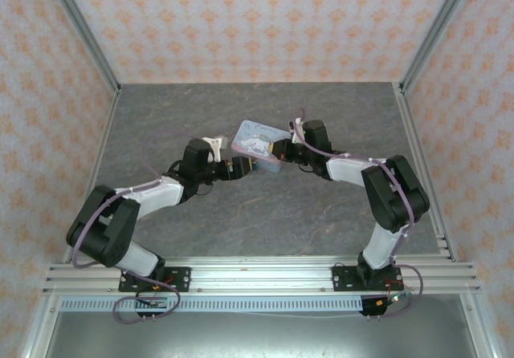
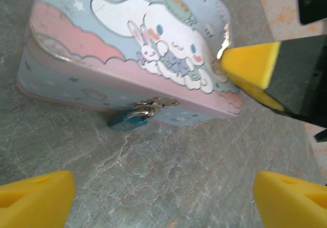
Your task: Unlock the padlock with the key
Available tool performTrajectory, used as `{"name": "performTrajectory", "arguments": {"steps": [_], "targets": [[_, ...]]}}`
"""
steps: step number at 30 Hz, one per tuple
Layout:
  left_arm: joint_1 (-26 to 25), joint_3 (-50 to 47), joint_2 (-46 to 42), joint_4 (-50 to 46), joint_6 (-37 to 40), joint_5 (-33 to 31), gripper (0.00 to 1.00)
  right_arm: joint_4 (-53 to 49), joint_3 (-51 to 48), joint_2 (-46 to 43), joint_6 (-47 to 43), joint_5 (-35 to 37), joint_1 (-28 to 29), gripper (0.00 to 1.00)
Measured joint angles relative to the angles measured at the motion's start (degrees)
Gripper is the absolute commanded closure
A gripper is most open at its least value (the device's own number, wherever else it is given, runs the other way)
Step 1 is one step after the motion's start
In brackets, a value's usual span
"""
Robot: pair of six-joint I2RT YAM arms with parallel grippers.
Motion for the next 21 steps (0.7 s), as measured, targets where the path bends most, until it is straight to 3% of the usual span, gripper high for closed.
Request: {"name": "performTrajectory", "arguments": {"steps": [21], "targets": [[-4.8, 6.8, 14.5, 3.4, 6.7, -1.4, 0.3, -2.5, 0.0, -0.9, -4.7, -0.3, 0.0, 1.0]]}}
